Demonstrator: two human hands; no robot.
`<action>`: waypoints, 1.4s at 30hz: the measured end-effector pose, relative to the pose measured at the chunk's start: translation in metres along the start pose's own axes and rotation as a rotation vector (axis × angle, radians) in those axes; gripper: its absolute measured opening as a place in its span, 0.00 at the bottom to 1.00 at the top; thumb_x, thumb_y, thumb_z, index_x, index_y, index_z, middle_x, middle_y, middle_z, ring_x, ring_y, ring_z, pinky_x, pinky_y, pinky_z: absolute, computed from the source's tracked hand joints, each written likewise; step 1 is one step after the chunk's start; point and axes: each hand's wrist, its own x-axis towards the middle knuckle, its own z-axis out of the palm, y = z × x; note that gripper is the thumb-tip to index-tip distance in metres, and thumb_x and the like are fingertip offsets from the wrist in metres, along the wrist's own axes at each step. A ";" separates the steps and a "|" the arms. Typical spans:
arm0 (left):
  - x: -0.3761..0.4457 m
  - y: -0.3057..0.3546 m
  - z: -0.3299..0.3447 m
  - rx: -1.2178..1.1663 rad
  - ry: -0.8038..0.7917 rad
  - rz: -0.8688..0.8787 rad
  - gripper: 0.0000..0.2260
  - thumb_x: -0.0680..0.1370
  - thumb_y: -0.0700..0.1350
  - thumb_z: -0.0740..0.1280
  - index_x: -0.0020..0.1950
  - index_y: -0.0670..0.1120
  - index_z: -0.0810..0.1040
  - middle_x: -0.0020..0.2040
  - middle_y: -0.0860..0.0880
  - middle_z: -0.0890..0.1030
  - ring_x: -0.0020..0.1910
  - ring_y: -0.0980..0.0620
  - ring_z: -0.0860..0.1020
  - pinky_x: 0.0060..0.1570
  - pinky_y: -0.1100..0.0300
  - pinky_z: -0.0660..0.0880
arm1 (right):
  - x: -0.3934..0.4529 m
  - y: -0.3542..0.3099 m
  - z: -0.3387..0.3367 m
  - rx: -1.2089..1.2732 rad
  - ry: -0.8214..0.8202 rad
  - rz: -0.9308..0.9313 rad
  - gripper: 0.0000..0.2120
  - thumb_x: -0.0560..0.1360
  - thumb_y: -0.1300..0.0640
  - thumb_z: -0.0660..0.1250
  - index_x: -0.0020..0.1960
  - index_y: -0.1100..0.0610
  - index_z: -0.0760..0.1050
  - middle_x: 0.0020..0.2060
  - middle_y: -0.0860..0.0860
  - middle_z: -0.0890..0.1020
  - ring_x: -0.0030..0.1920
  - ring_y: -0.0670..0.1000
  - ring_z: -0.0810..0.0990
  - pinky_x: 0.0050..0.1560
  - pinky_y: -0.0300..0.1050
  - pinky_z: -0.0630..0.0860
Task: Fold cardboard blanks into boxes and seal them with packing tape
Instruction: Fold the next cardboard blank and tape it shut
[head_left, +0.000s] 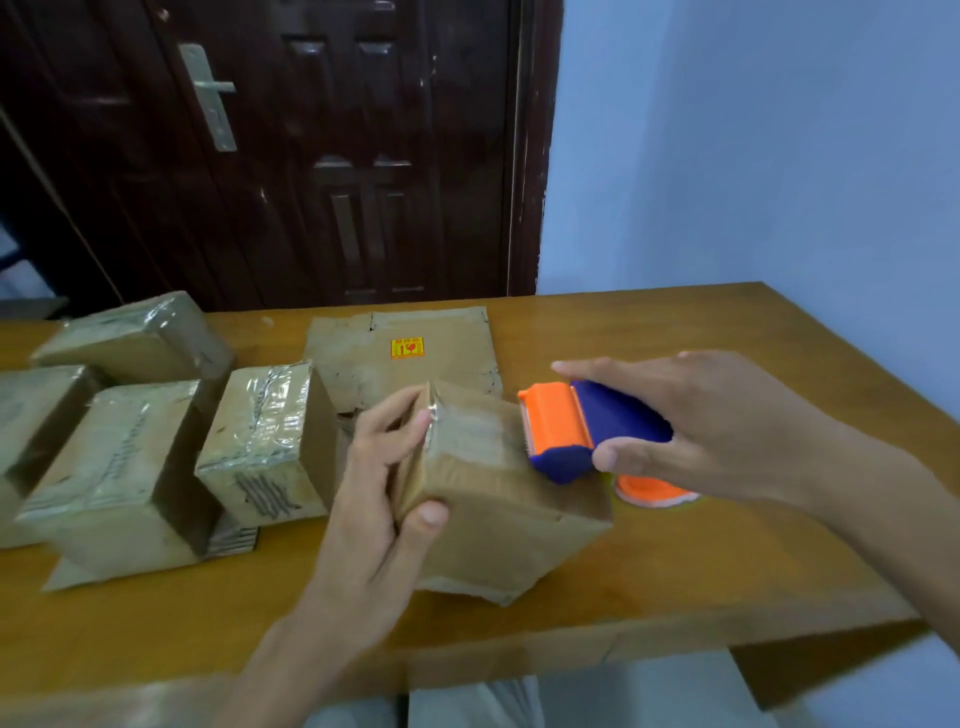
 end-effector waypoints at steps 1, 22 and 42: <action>-0.007 -0.004 0.006 -0.059 0.060 -0.025 0.22 0.84 0.64 0.57 0.75 0.55 0.65 0.79 0.46 0.66 0.78 0.43 0.67 0.70 0.47 0.71 | 0.005 -0.004 -0.007 -0.048 -0.031 -0.018 0.43 0.69 0.16 0.40 0.79 0.32 0.59 0.35 0.31 0.70 0.40 0.35 0.73 0.37 0.37 0.62; -0.036 -0.032 -0.004 -0.030 0.202 -0.232 0.35 0.79 0.73 0.57 0.78 0.52 0.72 0.77 0.51 0.72 0.74 0.49 0.73 0.65 0.62 0.76 | 0.062 -0.054 -0.019 -0.242 -0.359 -0.051 0.41 0.66 0.15 0.44 0.77 0.24 0.53 0.39 0.40 0.76 0.41 0.42 0.74 0.39 0.40 0.69; -0.049 -0.046 -0.023 0.083 -0.079 -0.199 0.25 0.81 0.57 0.67 0.78 0.53 0.72 0.79 0.52 0.66 0.78 0.53 0.67 0.71 0.71 0.65 | 0.015 0.000 0.002 -0.021 -0.246 0.031 0.39 0.68 0.15 0.50 0.76 0.26 0.58 0.39 0.28 0.77 0.46 0.34 0.76 0.34 0.34 0.65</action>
